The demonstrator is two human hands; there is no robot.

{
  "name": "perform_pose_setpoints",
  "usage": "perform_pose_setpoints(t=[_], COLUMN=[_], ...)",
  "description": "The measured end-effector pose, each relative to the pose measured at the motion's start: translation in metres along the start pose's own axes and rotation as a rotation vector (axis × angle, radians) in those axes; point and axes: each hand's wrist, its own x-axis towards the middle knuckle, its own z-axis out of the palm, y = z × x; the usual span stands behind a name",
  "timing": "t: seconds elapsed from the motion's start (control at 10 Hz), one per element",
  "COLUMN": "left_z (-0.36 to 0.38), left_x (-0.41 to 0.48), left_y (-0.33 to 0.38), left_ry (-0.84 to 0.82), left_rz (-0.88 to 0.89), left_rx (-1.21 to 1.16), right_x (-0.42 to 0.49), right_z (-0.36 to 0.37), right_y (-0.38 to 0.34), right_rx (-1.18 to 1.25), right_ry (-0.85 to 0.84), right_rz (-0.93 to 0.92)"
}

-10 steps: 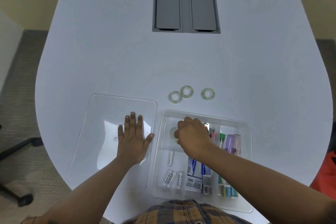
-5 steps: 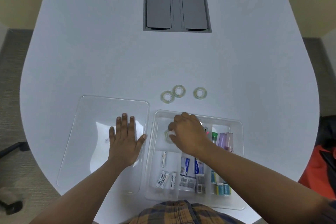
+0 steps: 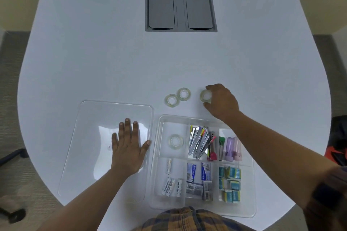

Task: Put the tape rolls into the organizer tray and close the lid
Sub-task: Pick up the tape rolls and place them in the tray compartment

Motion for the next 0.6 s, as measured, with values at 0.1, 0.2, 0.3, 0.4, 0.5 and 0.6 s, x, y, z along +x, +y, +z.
perform_pose_setpoints(t=[0.1,0.2,0.3,0.4,0.5,0.6], left_z=[0.0,-0.001,-0.001,-0.002,-0.003,-0.003], left_x=[0.0,0.0,0.0,-0.001,0.0,0.0], left_y=[0.0,0.001,0.001,0.002,0.002,0.001], left_ry=[-0.001,-0.004,-0.011,-0.011,-0.017,-0.031], left_rz=[-0.004,-0.006,-0.007,-0.006,-0.007,-0.009], left_rx=[0.012,0.012,0.015,0.012,0.019,0.015], right_x=[0.008,0.013,0.016,0.017,0.016,0.012], right_z=[0.007,0.012,0.014,0.015,0.016,0.01], right_y=[0.008,0.01,0.009,0.006,0.003,-0.004], right_rx=[0.026,0.024,-0.009,-0.063,-0.096,-0.049], right_ry=[-0.027,-0.05,-0.054,-0.05,-0.048,-0.029], right_rz=[0.047,0.083,0.084,0.058,0.041,0.034])
